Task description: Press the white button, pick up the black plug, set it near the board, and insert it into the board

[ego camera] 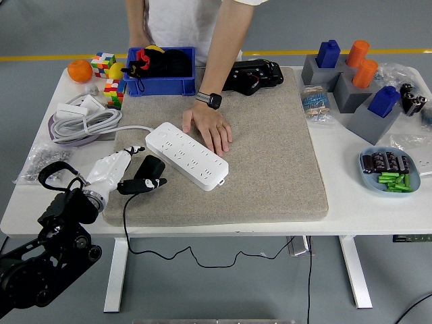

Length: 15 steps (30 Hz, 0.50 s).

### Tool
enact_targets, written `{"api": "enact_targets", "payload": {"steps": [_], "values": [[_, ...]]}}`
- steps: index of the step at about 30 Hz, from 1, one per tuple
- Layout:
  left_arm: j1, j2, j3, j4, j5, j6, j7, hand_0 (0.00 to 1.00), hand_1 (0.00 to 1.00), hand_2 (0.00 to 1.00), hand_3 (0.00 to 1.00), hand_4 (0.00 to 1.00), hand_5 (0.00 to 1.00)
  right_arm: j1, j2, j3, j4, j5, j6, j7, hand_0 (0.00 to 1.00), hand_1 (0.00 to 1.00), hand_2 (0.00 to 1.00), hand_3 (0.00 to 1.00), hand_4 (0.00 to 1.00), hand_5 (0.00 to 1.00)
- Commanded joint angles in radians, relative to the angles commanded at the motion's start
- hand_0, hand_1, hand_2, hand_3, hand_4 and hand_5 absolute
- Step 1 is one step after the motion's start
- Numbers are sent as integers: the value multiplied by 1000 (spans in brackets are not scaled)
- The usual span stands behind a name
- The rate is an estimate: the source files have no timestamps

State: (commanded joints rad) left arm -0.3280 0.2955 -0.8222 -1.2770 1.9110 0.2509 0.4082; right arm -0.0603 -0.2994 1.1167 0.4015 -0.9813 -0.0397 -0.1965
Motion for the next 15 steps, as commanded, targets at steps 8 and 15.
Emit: {"api": "enact_targets", "payload": {"steps": [8,15], "values": [[-17,-10,21,20,-11,8,-12,679,800,767,862,998,494,-3,4,5,-1,-1,-1,0,702,643,653,599,672,419],[-40,-24,42,55,-16,11,-16,654,769,747,852,998,454,-3,7,5,0,-1,0,0,702,643,653,601,673,419]]}}
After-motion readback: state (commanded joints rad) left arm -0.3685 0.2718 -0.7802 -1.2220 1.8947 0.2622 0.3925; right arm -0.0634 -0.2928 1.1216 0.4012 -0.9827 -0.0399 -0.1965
